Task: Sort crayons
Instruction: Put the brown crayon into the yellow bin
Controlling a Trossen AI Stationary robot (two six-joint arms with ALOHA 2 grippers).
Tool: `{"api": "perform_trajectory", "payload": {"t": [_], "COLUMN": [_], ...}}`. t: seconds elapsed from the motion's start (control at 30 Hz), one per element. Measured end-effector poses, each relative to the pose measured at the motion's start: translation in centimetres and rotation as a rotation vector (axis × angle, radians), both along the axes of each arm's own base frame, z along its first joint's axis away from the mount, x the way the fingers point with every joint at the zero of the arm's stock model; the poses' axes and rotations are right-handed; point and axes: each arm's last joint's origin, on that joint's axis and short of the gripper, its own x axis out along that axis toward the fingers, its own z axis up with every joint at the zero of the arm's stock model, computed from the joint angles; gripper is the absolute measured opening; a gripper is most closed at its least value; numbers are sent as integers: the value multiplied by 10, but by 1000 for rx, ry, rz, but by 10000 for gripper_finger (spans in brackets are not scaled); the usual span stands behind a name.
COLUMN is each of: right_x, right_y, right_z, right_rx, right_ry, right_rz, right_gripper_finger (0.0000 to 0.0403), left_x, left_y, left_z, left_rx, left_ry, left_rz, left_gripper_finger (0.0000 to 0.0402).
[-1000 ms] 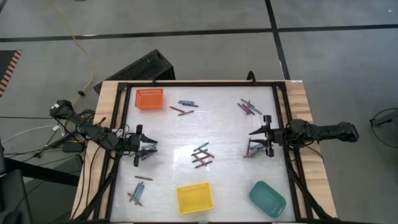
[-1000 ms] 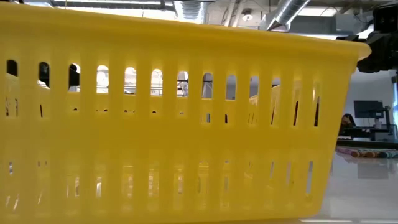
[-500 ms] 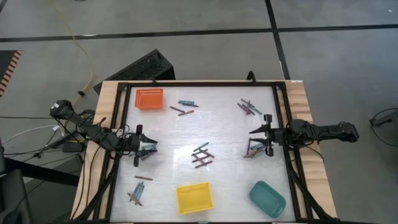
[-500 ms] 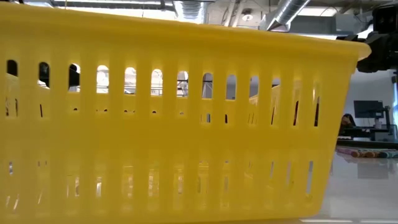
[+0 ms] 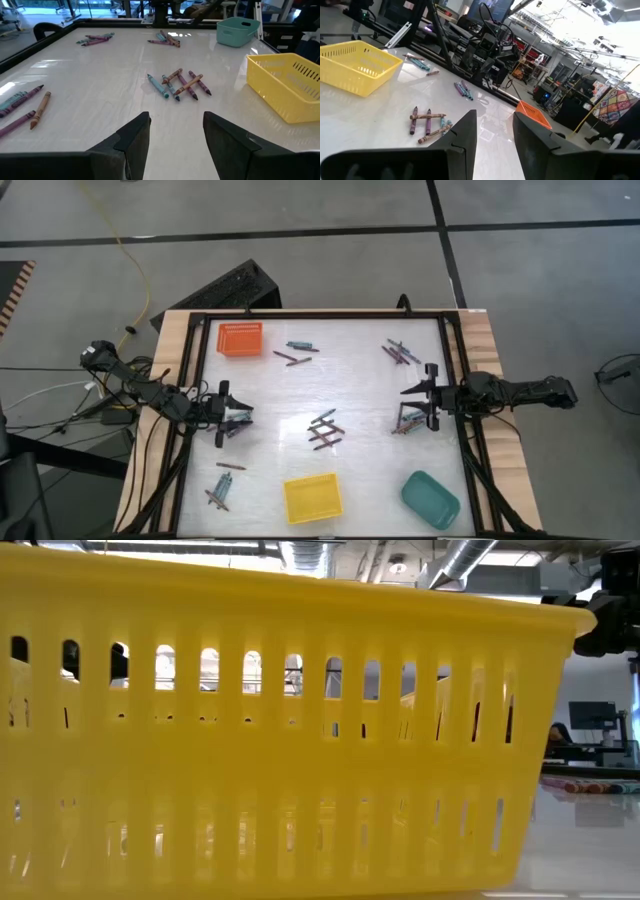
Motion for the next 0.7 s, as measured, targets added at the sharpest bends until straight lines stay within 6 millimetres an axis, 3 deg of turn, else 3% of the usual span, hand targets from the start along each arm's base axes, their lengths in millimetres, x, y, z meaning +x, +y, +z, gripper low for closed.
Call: {"api": "perform_trajectory", "payload": {"t": [0.17,0.47,0.7], "right_x": [0,-6,-10], "right_y": [0,0,-1], "right_z": [3,29,39], "right_rx": [139,325,504], "right_ry": [-25,-286,-395], "right_rz": [11,61,120], "right_gripper_finger": [133,133,133], "left_x": [0,0,0], "left_y": [0,0,0], "left_z": [0,0,0], "left_rx": [0,2,2], "left_ry": [0,-1,-1], "left_rz": [2,12,14], "left_gripper_finger": [174,174,174]}}
